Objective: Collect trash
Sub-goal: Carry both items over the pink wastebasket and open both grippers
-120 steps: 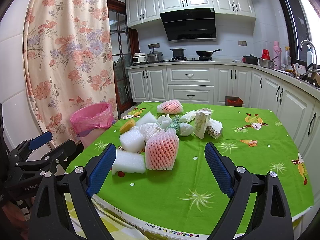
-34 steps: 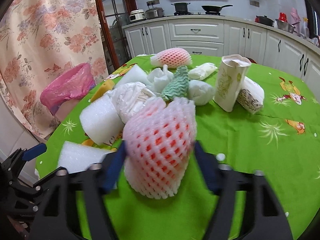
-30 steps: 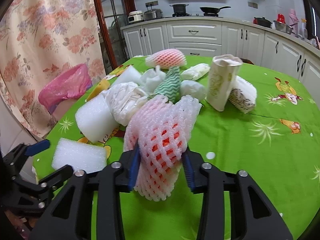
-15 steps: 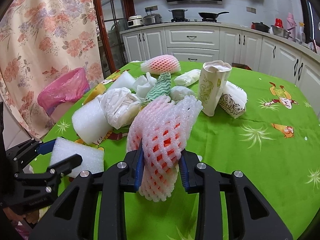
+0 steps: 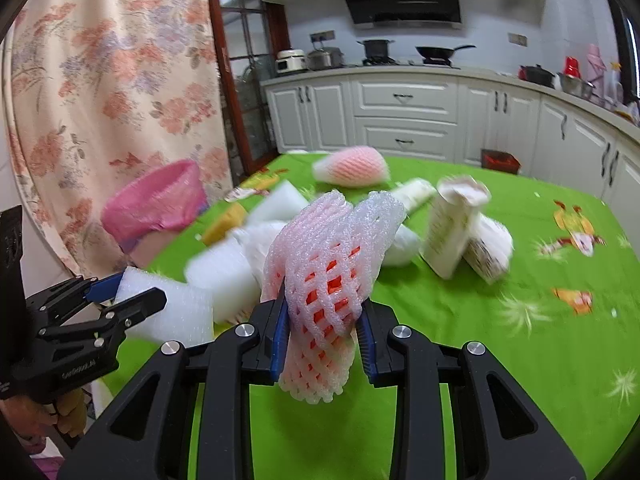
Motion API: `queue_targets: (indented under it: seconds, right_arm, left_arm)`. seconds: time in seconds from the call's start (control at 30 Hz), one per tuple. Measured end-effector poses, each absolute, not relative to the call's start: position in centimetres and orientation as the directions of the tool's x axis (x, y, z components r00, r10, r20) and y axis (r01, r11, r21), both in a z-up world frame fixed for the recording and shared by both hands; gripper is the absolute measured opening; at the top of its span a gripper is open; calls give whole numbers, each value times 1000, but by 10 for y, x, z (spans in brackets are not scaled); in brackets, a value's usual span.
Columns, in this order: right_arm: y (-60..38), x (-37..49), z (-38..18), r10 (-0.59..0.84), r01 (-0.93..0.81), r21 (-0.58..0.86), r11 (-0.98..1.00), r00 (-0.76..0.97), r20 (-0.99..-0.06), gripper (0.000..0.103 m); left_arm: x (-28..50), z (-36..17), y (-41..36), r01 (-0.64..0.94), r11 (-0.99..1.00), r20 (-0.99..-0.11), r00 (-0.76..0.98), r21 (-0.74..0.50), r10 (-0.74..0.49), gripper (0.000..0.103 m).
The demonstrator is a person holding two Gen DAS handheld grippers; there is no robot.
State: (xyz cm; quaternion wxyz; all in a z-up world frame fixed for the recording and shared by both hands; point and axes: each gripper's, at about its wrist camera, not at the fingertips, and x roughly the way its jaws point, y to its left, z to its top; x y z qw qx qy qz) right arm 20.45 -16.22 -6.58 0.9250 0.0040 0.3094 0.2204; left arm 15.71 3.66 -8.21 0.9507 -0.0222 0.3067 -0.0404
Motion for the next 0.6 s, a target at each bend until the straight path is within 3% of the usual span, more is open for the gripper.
queue_targets:
  seconds: [0.43, 0.6]
  right_arm:
    - [-43, 260, -30, 583, -621, 126, 773, 619, -527, 30]
    - [20, 292, -17, 643, -688, 135, 713, 566, -516, 30]
  left_arm:
    - [182, -21, 161, -242, 966, -485, 859, -95, 167, 50]
    - [214, -6, 226, -342, 933, -487, 837, -111, 249, 51]
